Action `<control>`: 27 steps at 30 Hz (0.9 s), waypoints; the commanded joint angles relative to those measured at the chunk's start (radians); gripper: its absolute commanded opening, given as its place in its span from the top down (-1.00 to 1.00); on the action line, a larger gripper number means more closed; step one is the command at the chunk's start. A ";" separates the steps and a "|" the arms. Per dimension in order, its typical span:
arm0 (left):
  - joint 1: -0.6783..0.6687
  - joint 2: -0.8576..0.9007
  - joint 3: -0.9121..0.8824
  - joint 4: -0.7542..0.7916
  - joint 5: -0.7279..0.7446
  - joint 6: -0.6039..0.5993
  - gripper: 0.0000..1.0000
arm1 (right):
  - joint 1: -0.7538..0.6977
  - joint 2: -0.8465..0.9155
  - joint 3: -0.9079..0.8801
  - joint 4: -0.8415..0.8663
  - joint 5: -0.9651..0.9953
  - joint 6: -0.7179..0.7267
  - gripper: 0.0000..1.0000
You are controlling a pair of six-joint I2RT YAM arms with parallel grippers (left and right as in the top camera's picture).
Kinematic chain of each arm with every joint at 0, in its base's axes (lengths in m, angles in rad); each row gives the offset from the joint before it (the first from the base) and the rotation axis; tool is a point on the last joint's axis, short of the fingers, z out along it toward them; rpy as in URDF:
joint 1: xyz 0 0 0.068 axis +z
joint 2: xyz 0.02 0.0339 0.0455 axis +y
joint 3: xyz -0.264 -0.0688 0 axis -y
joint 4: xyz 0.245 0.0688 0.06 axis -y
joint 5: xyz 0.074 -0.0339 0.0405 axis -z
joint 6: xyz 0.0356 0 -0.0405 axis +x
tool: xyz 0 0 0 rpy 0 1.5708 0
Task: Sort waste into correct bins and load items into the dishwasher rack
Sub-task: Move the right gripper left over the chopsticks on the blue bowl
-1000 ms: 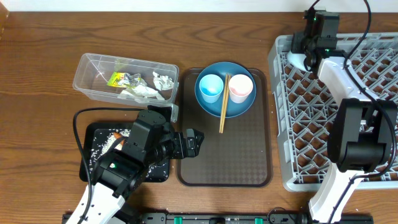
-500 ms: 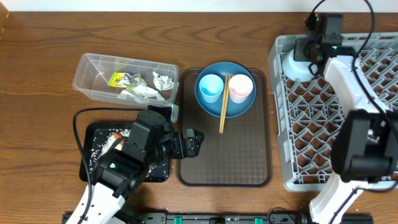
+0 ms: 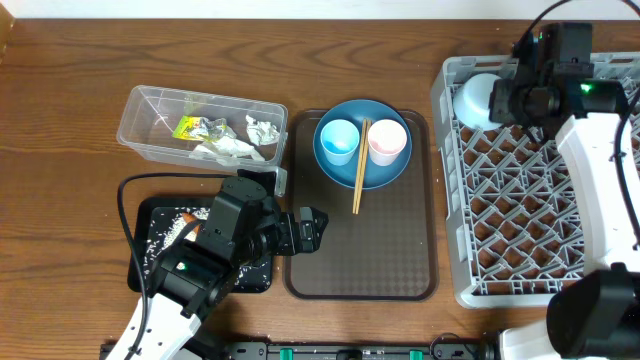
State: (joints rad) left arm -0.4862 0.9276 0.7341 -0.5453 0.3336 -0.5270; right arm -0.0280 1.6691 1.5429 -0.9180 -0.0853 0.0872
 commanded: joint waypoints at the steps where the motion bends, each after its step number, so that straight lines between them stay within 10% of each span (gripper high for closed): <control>1: 0.004 0.000 0.003 0.001 -0.006 0.002 -1.00 | 0.012 -0.033 0.000 -0.055 -0.225 0.027 0.72; 16: 0.004 0.000 0.003 0.001 -0.006 0.002 -1.00 | 0.275 -0.033 0.000 -0.122 -0.183 0.040 0.04; 27: 0.004 0.000 0.003 0.001 -0.006 0.002 -1.00 | 0.471 -0.031 -0.002 -0.133 -0.100 0.276 0.13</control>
State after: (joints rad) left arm -0.4862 0.9276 0.7341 -0.5449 0.3336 -0.5270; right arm 0.4007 1.6516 1.5425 -1.0435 -0.2142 0.2176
